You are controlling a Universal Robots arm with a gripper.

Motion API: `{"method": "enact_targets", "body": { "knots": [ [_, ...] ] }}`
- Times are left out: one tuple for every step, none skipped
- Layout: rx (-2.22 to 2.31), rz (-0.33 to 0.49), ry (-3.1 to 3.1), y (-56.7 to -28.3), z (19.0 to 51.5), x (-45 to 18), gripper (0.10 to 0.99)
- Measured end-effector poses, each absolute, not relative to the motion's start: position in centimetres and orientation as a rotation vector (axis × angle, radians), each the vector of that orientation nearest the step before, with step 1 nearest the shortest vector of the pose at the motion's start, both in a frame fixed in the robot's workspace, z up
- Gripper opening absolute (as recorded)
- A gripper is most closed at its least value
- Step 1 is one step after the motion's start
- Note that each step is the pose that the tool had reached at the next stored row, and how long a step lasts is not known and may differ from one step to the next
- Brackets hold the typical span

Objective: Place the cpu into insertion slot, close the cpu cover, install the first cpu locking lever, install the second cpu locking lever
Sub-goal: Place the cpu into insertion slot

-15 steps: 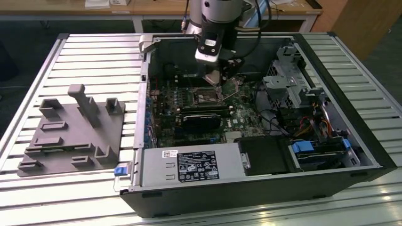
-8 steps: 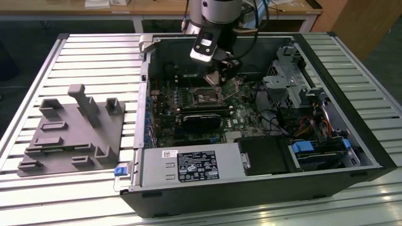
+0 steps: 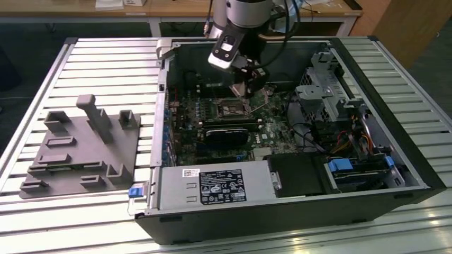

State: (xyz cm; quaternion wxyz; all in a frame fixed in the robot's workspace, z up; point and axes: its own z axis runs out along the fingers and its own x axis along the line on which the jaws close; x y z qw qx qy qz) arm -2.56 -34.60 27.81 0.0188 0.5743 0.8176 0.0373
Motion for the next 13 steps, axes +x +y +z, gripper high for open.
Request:
{"method": "enact_targets", "body": {
  "knots": [
    [1.805, 0.115, 2.521, -34.60, 27.77, -2.56, 0.541],
    [1.828, 0.114, 2.504, -34.60, 27.73, -2.57, 0.541],
    [1.850, 0.114, 2.487, -34.60, 27.67, -2.56, 0.541],
    [1.872, 0.113, 2.470, -34.60, 27.62, -2.57, 0.541],
    [1.895, 0.112, 2.451, -34.60, 27.55, -2.56, 0.541],
    [1.915, 0.111, 2.434, -34.60, 27.48, -2.56, 0.541],
    [1.936, 0.110, 2.417, -34.60, 27.40, -2.56, 0.541],
    [1.955, 0.109, 2.400, -34.60, 27.31, -2.56, 0.541],
    [1.973, 0.109, 2.385, -34.60, 27.21, -2.56, 0.541],
    [1.988, 0.108, 2.372, -34.60, 27.10, -2.57, 0.541],
    [2.002, 0.108, 2.360, -34.60, 26.99, -2.57, 0.541],
    [2.017, 0.107, 2.347, -34.59, 26.88, -2.57, 0.541],
    [2.033, 0.107, 2.332, -34.59, 26.78, -2.57, 0.541]
  ]
}}
